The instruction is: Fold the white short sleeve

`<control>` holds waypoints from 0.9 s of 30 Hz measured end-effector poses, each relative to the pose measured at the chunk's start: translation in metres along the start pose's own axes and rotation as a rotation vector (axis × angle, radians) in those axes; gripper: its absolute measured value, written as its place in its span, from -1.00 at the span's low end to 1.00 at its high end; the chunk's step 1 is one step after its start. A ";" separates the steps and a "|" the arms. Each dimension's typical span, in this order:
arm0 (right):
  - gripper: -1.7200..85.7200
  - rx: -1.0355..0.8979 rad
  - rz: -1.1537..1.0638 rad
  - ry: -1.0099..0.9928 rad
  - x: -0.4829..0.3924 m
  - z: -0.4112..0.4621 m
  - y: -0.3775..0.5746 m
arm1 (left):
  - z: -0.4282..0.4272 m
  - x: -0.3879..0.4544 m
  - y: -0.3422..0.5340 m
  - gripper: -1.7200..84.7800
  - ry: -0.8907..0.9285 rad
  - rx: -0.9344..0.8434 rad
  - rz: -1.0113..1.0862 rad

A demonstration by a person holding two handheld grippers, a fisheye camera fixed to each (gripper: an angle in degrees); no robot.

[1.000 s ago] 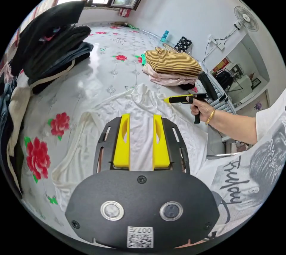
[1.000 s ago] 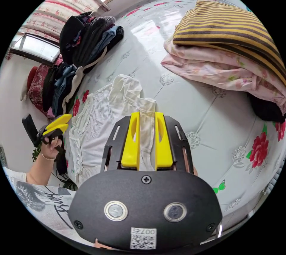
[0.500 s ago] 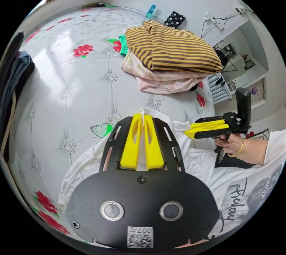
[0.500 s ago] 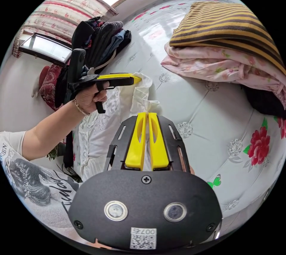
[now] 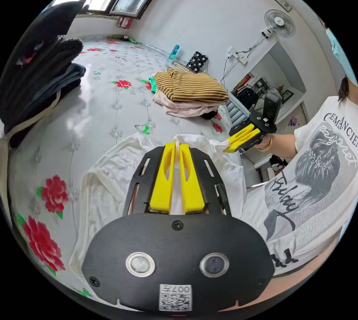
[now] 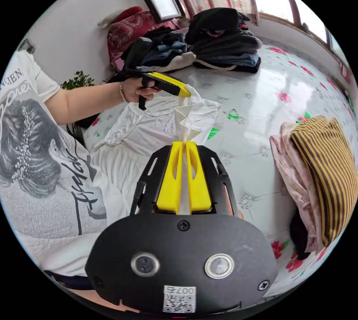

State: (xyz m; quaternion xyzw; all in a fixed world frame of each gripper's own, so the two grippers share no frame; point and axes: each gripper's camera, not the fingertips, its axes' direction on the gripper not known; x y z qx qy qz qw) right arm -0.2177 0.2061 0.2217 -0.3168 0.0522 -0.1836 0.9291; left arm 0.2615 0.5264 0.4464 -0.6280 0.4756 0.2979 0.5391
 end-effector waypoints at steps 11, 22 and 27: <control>-0.93 -0.362 -0.268 -0.076 -0.101 0.109 -0.028 | -0.023 -0.002 0.119 -0.84 -0.087 -0.038 -0.313; -0.91 -0.363 -0.229 -0.097 -0.114 0.123 -0.074 | 0.012 0.004 0.102 -0.95 -0.110 -0.164 -0.246; -0.92 -0.452 -0.271 -0.150 -0.138 0.136 -0.061 | -0.014 0.012 0.127 -0.96 -0.195 -0.133 -0.315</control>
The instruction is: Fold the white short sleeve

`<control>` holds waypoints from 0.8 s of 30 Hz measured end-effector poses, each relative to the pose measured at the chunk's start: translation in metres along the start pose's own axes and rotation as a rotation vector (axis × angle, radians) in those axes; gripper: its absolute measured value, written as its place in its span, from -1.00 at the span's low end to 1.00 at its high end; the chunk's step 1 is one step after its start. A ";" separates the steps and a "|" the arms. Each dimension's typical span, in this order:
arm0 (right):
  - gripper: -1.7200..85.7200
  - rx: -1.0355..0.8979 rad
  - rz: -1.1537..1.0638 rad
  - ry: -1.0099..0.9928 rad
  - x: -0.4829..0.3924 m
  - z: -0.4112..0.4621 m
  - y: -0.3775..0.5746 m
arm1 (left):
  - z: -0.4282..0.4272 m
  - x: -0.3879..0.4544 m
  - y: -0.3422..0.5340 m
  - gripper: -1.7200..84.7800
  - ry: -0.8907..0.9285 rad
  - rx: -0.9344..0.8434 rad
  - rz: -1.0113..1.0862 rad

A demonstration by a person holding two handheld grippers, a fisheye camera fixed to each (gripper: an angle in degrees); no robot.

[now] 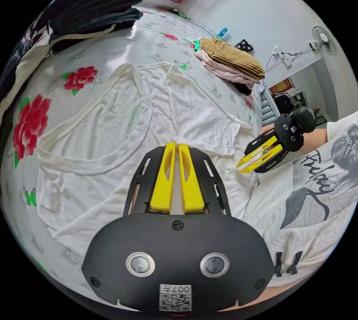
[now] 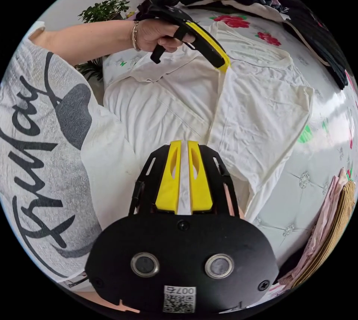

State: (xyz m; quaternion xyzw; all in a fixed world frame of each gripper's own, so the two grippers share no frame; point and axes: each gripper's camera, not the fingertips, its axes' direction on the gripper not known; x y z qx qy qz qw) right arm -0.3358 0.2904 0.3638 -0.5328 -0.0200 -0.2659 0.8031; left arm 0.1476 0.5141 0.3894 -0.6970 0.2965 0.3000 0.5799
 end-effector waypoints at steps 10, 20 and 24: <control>-0.83 0.176 0.438 0.077 0.034 -0.055 0.084 | -0.087 0.016 0.139 -0.86 -0.150 0.112 -0.367; -0.76 0.053 0.699 0.142 0.029 -0.045 0.201 | -0.092 0.085 0.325 -0.76 -0.200 0.131 -0.877; -0.78 0.009 0.706 0.125 0.031 -0.025 0.218 | -0.061 0.095 0.345 -0.71 -0.107 0.089 -0.932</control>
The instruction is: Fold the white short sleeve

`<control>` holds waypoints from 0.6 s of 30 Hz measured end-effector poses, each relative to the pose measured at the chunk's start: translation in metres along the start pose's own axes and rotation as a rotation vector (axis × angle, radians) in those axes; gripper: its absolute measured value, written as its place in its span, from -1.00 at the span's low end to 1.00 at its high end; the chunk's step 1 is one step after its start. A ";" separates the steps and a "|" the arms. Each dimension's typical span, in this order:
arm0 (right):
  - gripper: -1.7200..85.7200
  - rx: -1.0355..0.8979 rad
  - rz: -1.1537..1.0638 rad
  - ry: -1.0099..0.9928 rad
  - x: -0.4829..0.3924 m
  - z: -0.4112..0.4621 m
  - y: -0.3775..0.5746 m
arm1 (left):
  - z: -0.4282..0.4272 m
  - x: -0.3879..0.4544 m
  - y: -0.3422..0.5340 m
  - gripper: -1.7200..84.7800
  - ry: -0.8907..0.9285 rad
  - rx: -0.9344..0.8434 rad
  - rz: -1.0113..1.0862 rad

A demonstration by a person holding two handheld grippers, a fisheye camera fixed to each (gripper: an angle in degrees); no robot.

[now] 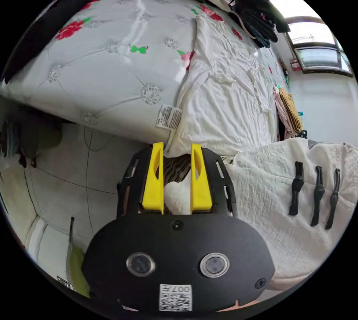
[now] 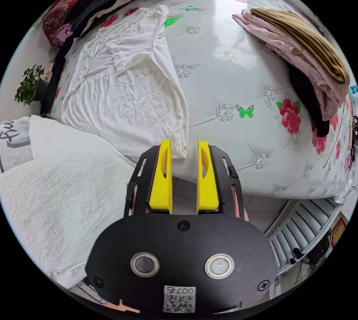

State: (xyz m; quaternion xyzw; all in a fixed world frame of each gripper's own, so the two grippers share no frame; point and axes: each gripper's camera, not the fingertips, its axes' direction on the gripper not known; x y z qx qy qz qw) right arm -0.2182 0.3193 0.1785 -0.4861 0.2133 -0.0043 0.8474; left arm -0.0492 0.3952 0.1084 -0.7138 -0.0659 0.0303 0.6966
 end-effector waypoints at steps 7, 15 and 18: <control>-0.91 -0.086 -0.114 0.062 0.003 0.015 -0.003 | 0.028 0.023 -0.029 -0.77 -0.141 -0.163 0.102; -0.96 0.047 -0.105 -0.224 0.042 -0.011 0.000 | -0.025 -0.003 -0.050 -0.97 0.150 -0.127 0.188; -0.97 0.149 -0.015 -0.426 0.080 -0.029 -0.005 | -0.056 -0.029 -0.074 -0.97 0.390 -0.061 0.164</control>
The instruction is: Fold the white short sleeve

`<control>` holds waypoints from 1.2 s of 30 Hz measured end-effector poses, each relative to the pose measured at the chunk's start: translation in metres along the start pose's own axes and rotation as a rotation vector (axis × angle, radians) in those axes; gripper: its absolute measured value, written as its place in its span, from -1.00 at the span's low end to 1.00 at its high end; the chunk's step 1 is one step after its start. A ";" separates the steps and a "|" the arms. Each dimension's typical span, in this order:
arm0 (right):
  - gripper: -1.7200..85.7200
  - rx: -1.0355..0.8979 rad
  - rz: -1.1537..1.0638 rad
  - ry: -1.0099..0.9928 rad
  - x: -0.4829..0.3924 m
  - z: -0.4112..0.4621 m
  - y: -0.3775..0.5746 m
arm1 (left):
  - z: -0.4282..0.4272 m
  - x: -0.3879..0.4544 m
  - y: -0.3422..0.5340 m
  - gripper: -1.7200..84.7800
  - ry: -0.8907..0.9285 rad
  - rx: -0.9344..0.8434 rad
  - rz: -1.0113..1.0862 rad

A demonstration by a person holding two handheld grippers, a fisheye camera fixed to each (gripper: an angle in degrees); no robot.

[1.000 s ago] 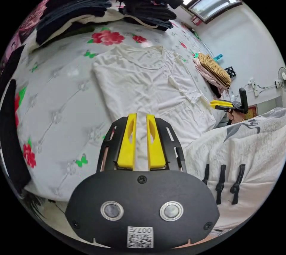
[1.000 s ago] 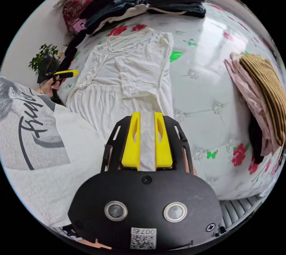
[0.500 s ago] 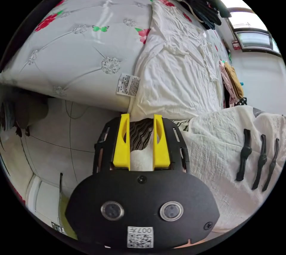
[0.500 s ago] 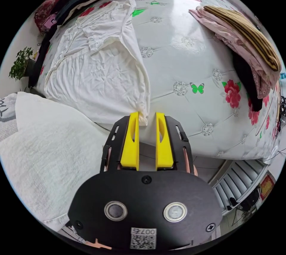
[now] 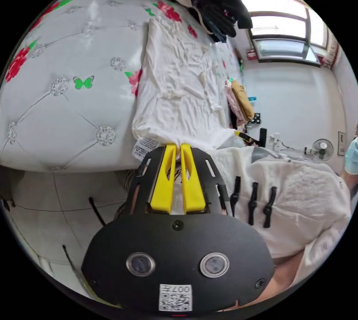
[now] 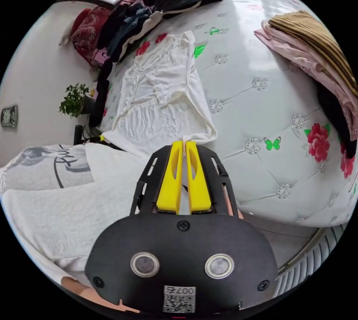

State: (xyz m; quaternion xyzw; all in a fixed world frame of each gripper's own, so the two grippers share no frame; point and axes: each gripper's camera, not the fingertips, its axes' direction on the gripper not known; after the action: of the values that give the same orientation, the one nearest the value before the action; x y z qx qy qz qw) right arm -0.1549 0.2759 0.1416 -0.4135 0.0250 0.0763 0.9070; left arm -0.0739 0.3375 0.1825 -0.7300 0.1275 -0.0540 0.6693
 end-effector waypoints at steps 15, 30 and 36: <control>-0.94 0.355 0.151 -0.419 0.094 -0.024 -0.208 | -0.071 -0.091 -0.213 -0.85 0.351 0.475 -0.153; -0.81 0.324 0.460 -0.261 0.157 0.058 -0.093 | -0.049 -0.086 -0.134 -0.77 -0.040 0.398 -0.192; -0.86 0.310 0.471 -0.341 0.154 0.084 -0.110 | -0.007 -0.084 -0.123 -0.76 0.003 0.307 -0.235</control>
State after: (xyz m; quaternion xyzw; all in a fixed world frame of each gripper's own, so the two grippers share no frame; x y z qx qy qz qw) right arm 0.0129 0.2856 0.2622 -0.2347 -0.0211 0.3474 0.9076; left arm -0.1423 0.3612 0.3127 -0.6293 0.0327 -0.1514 0.7616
